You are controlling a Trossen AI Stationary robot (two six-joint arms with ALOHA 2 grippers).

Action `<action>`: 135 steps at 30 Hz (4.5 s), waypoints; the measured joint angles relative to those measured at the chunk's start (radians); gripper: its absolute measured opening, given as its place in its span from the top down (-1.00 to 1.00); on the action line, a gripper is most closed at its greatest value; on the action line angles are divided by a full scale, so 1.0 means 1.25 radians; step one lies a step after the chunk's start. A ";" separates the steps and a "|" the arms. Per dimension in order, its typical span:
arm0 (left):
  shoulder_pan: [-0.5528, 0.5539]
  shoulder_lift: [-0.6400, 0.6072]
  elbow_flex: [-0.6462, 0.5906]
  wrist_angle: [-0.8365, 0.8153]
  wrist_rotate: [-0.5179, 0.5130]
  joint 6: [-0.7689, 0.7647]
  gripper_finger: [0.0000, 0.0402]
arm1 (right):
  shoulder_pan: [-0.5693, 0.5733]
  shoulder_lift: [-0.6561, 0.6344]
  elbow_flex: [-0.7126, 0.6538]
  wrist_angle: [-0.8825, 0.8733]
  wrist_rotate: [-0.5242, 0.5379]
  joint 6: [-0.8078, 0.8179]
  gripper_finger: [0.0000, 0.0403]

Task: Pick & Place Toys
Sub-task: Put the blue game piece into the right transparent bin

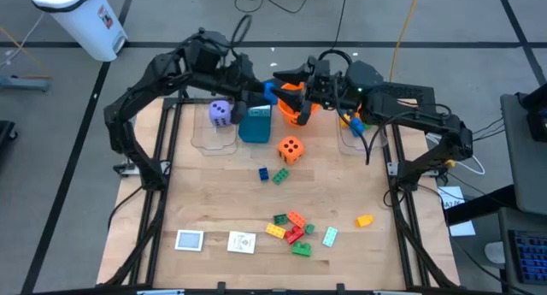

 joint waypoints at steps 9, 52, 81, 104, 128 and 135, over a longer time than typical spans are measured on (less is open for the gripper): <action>-0.029 0.042 -0.001 0.006 0.009 0.000 0.24 | -0.001 -0.001 0.000 -0.074 0.000 0.018 -0.12; -0.015 0.021 -0.001 0.005 -0.001 0.007 -0.19 | -0.018 -0.028 0.000 -0.162 -0.016 -0.010 0.45; 0.100 -0.197 -0.001 -0.181 -0.027 0.002 -0.28 | -0.072 -0.351 -0.360 -0.416 0.385 0.005 0.44; -0.031 -0.198 -0.368 0.122 -0.018 -0.113 -0.28 | -0.073 -0.559 -0.889 -0.215 0.633 0.188 0.46; -0.052 -0.198 -0.446 0.291 -0.022 -0.166 -0.28 | -0.257 -0.393 -1.049 0.057 0.499 0.305 0.46; -0.052 -0.197 -0.446 0.290 -0.022 -0.166 -0.28 | -0.277 -0.341 -1.049 0.075 0.446 0.290 0.46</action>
